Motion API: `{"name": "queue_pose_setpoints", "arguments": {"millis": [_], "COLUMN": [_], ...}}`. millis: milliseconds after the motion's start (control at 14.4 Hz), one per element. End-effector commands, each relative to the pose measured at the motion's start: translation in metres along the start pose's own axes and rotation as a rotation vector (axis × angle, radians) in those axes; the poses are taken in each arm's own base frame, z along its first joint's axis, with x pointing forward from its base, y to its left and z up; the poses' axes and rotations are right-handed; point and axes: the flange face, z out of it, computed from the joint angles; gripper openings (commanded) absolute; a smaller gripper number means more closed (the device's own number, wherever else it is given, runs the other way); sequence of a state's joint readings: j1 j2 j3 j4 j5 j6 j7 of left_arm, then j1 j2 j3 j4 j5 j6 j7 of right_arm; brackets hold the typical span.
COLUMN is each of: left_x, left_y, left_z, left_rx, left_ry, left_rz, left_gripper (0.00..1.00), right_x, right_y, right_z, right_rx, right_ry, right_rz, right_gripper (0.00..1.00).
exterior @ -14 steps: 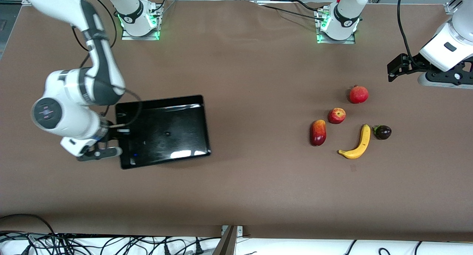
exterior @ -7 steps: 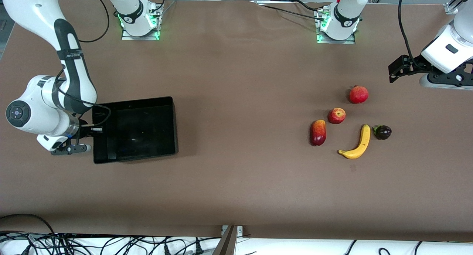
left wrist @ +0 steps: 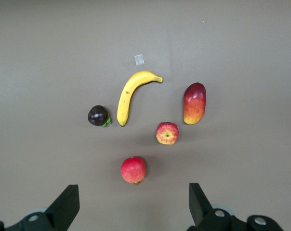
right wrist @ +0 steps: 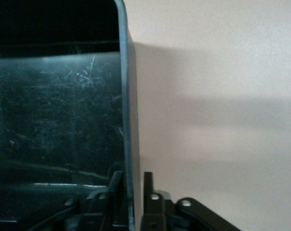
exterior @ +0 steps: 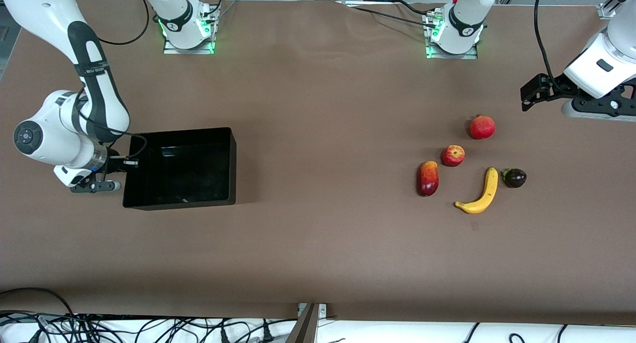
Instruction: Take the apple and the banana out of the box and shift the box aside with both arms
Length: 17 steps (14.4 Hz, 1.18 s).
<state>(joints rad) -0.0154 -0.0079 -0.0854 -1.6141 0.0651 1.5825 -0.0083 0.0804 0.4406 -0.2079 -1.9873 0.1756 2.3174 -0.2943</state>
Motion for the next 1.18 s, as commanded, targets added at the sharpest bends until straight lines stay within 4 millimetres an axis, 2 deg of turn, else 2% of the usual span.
{"name": "queue_pose_setpoints", "arguments": {"millis": [0, 278, 348, 417, 487, 626, 765, 904, 1112], "left_x": [0.002, 0.002, 0.002, 0.002, 0.002, 0.002, 0.002, 0.002, 0.002], "left_y": [0.0, 0.001, 0.001, 0.0, 0.0, -0.001, -0.006, -0.005, -0.006], "left_z": [-0.007, -0.007, -0.007, -0.007, -0.007, -0.007, -0.006, -0.006, -0.006], "left_rx": [-0.009, -0.009, -0.009, -0.008, -0.009, -0.009, -0.01, -0.01, -0.01], "left_ry": [-0.001, -0.001, -0.001, -0.001, -0.001, -0.001, -0.002, -0.001, -0.002], "left_rz": [0.003, 0.001, 0.001, 0.003, 0.003, 0.001, -0.005, -0.005, -0.006], "left_gripper": [1.0, 1.0, 1.0, 1.0, 1.0, 1.0, 1.0, 1.0, 1.0], "right_x": [-0.004, 0.025, 0.028, 0.027, 0.024, 0.004, -0.027, -0.048, -0.049], "right_y": [-0.005, -0.024, -0.034, -0.048, -0.051, -0.063, -0.081, -0.103, -0.119], "right_z": [-0.05, -0.173, -0.201, -0.222, -0.241, -0.282, -0.319, -0.342, -0.35], "right_rx": [0.01, 0.033, 0.042, 0.049, 0.054, 0.053, 0.025, 0.019, 0.007], "right_ry": [0.075, 0.091, 0.067, 0.038, 0.028, 0.051, 0.018, 0.016, 0.022], "right_rz": [-0.013, -0.087, -0.107, -0.125, -0.129, -0.111, -0.062, -0.043, -0.046], "right_gripper": [1.0, 1.0, 1.0, 1.0, 1.0, 1.0, 1.0, 1.0, 1.0]}}
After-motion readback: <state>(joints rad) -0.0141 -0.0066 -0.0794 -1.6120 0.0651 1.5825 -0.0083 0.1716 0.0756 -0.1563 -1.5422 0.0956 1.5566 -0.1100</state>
